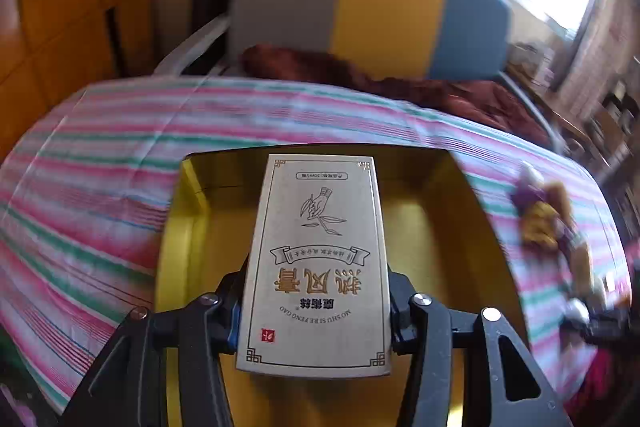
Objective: Organize objects
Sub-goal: 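Place the white box in the gold tray with the left tool while the right tool grasps the plastic bag, then carry the clear plastic bag into the gold tray and open the right tool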
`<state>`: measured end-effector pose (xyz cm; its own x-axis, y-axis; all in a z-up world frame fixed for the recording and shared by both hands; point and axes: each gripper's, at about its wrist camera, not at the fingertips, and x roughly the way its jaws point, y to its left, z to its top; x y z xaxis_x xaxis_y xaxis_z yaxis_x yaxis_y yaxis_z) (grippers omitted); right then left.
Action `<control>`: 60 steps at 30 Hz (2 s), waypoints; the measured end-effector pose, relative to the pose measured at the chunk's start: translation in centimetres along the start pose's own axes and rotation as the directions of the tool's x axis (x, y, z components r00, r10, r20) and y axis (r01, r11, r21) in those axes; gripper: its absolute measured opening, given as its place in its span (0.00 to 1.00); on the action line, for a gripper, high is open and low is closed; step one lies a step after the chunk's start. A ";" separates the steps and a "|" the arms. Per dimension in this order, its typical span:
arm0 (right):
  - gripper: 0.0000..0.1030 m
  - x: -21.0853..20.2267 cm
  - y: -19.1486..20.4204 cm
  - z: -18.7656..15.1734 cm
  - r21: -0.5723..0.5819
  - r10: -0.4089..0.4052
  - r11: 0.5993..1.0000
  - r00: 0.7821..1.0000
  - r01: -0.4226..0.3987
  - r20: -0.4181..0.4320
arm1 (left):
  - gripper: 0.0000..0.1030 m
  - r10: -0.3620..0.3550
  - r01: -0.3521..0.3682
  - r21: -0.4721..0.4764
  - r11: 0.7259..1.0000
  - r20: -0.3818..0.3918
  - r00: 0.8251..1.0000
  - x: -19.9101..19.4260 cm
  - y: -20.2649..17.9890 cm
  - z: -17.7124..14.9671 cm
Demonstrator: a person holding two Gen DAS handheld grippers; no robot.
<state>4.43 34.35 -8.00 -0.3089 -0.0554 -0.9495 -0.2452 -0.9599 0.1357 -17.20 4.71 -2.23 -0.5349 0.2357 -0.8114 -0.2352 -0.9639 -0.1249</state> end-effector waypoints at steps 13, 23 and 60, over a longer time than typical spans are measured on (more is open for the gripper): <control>0.42 0.2 0.2 0.1 -0.013 0.006 1.000 1.000 -0.006 0.010 | 0.50 0.173 -0.172 0.019 0.985 -0.089 0.981 8.3 3.0 2.8; 0.46 0.5 0.7 0.3 -0.031 0.001 1.000 1.000 -0.001 0.013 | 0.58 0.188 -0.187 0.026 0.982 -0.039 0.981 7.4 2.4 3.0; 0.43 0.7 1.9 0.9 -0.068 -0.064 0.995 0.997 0.067 0.040 | 0.58 -0.055 0.061 -0.056 0.997 0.096 0.994 -7.5 0.6 -13.4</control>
<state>2.95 32.73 -8.17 -0.3293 0.0178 -0.9440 -0.2024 -0.9779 0.0522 -2.46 0.74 -3.85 -0.5964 0.2993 -0.7448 -0.2215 -0.9532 -0.2057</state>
